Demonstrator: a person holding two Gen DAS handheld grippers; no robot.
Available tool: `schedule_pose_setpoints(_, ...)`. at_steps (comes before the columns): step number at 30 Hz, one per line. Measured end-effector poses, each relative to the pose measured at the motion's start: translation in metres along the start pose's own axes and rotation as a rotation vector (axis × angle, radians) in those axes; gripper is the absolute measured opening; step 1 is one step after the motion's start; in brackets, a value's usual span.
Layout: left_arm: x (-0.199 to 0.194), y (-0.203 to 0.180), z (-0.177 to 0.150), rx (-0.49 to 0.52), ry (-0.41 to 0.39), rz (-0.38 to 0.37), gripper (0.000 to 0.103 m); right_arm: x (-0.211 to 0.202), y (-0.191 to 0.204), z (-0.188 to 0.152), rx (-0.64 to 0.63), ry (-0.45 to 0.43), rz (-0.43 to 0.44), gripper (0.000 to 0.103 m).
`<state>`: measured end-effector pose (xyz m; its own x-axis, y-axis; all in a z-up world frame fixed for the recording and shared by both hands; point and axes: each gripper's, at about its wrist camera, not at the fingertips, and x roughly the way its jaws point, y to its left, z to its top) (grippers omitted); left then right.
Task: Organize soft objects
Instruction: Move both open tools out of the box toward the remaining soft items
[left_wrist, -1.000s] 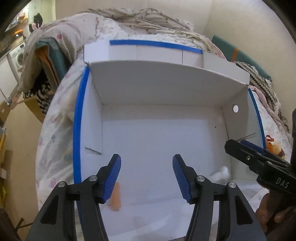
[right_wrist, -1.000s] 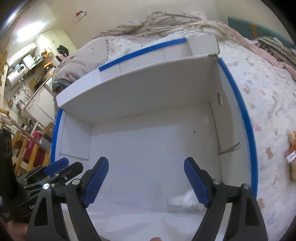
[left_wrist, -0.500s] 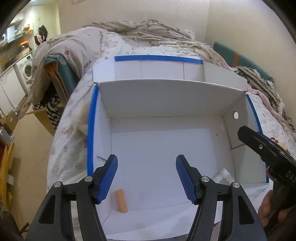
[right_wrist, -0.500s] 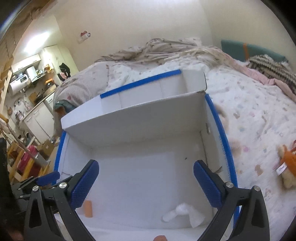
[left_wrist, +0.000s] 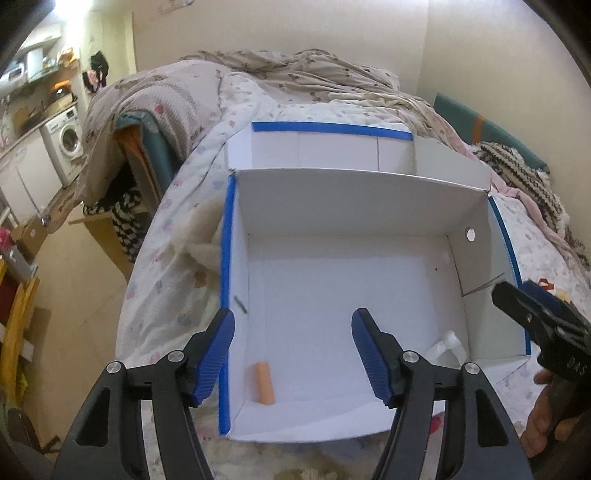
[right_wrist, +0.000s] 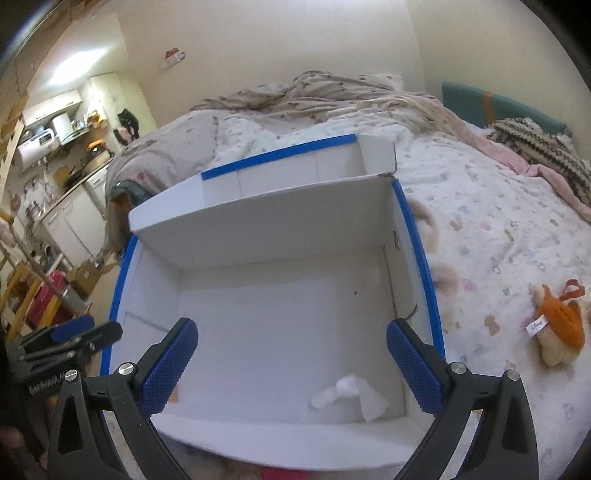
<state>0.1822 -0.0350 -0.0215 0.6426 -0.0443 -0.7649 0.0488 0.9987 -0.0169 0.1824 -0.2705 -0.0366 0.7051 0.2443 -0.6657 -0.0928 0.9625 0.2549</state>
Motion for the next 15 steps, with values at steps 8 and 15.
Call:
schedule_pose_setpoints(8, -0.019, 0.016, -0.019, -0.060, 0.025, -0.005, 0.063, -0.022, -0.003, -0.022, 0.034, 0.033, 0.034, 0.103)
schedule_pose_setpoints(15, -0.032, 0.020, -0.042, -0.037, 0.056, 0.026, 0.063, -0.035, 0.000, -0.039, 0.038, 0.085, 0.036, 0.103)
